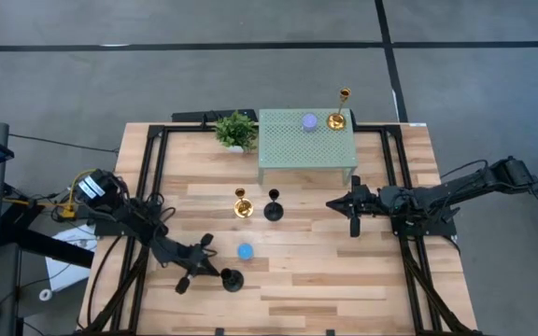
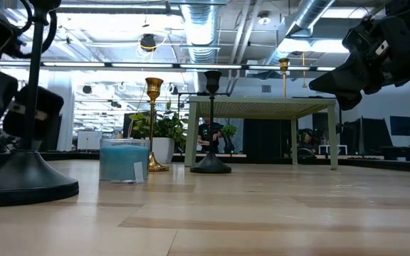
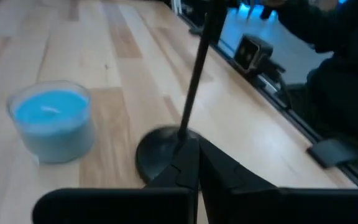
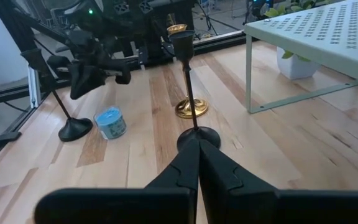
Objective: Pick & Place candle stick holders
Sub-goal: Put the bottom black scented candle on the shelf
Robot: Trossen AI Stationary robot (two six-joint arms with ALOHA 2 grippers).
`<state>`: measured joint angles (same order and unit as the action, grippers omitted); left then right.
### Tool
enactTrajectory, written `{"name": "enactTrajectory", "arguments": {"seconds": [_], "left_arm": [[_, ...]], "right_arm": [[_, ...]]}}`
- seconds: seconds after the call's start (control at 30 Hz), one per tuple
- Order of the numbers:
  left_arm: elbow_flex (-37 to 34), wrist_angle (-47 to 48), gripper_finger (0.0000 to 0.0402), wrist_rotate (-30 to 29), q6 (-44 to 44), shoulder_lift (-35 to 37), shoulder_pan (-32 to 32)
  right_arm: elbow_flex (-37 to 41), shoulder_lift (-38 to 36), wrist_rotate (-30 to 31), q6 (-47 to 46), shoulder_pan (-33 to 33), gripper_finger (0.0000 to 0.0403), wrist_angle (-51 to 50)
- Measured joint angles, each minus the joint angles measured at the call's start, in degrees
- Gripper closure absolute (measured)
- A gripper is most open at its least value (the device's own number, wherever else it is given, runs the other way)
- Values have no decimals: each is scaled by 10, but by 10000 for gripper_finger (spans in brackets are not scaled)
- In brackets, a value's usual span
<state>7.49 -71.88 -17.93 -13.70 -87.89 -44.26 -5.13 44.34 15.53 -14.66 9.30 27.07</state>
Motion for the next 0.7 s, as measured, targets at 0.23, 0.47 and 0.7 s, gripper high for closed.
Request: {"name": "enactTrajectory", "arguments": {"seconds": [0.23,0.47,0.7], "left_arm": [[0,0,383,-9,1,1,7],[4,0,340,-16,-2,1,25],[41,-1,276,-17,-3,1,32]], "right_arm": [[0,0,11,0,0,402,0],[0,0,11,0,0,402,0],[0,0,11,0,0,402,0]]}}
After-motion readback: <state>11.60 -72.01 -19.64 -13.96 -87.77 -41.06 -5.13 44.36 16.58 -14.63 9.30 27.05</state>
